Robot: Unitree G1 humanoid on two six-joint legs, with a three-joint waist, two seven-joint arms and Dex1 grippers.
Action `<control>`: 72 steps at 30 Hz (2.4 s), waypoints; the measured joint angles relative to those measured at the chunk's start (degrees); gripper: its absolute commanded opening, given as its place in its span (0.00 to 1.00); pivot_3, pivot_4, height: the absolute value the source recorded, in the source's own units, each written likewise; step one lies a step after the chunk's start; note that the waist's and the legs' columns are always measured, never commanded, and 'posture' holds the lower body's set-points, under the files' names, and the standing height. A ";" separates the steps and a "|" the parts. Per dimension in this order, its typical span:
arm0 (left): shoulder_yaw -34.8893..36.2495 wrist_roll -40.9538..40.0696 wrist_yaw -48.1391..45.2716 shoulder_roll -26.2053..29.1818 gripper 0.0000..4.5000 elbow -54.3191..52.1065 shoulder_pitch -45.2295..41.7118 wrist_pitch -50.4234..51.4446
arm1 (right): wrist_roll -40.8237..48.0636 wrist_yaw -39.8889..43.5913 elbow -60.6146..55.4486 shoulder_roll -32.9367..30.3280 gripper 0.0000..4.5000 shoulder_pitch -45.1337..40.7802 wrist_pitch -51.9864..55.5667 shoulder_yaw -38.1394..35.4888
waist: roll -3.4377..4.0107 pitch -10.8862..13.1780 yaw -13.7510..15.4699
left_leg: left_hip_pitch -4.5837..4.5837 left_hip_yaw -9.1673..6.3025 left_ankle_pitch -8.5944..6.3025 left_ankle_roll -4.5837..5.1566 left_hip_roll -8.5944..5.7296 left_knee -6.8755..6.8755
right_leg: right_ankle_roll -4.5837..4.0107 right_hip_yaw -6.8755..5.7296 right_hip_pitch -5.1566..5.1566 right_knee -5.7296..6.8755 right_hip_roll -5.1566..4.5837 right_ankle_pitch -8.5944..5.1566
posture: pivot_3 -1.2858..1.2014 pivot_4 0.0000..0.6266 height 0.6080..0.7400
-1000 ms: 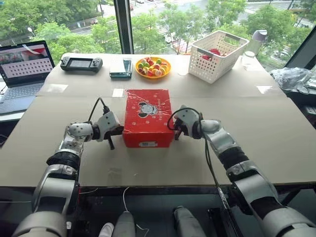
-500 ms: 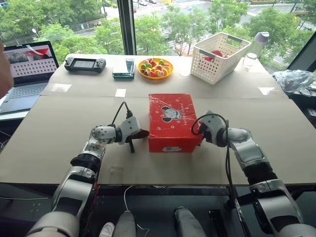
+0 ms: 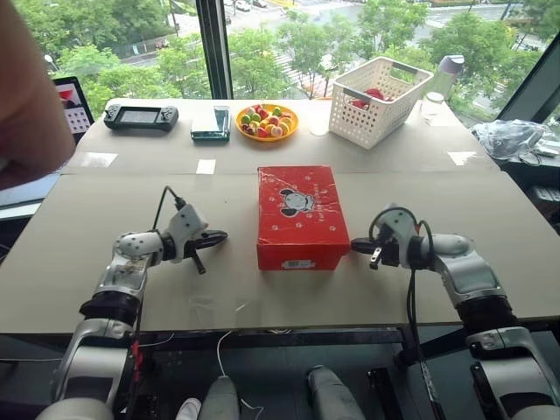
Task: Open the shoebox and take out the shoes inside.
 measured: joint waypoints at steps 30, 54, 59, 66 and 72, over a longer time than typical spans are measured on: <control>4.80 -15.01 14.72 1.75 0.01 -47.95 30.49 22.84 | 7.78 -0.11 -16.67 3.60 0.00 -5.87 10.24 -0.76 | -0.02 0.02 -1.29 | 0.36 0.13 -0.01 -0.02 0.03 0.02 | -0.60 0.08 0.16 -0.02 0.00 -0.32 | 0.52 0.24 0.64; 0.85 -13.61 16.70 1.14 0.01 -46.70 28.00 21.85 | 18.03 -20.30 -25.67 15.37 0.00 -18.64 19.84 -7.79 | -0.02 0.02 -0.75 | -0.12 0.02 -0.02 0.00 0.06 -0.05 | -0.63 -0.12 -0.06 -0.16 -0.03 -0.40 | 0.52 0.24 0.64; 1.03 -14.14 16.63 1.64 0.01 -47.07 27.32 22.25 | 16.94 -20.74 -27.75 10.86 0.00 -12.09 21.40 -6.44 | 0.32 0.23 -1.12 | -0.27 0.05 -0.01 0.01 0.11 -0.05 | -0.61 -0.05 -0.49 0.21 0.05 -0.34 | 0.52 0.24 0.64; 9.28 -28.02 14.09 8.29 0.01 -45.02 10.60 33.02 | 17.37 -18.78 -35.80 6.14 0.00 -7.68 24.77 -2.22 | 0.21 0.27 -1.16 | -0.30 0.08 0.01 0.03 0.08 0.14 | -0.66 -0.02 -0.61 0.55 0.03 -0.40 | 0.52 0.24 0.64; 12.21 -29.51 12.33 11.26 0.01 -45.07 19.32 34.55 | 19.21 -17.28 -41.22 4.38 0.00 -5.73 26.14 -1.85 | 0.23 0.26 -2.46 | -0.33 0.17 -0.09 0.18 0.11 -0.07 | -0.45 0.06 -0.77 0.61 0.04 -0.58 | 0.52 0.24 0.64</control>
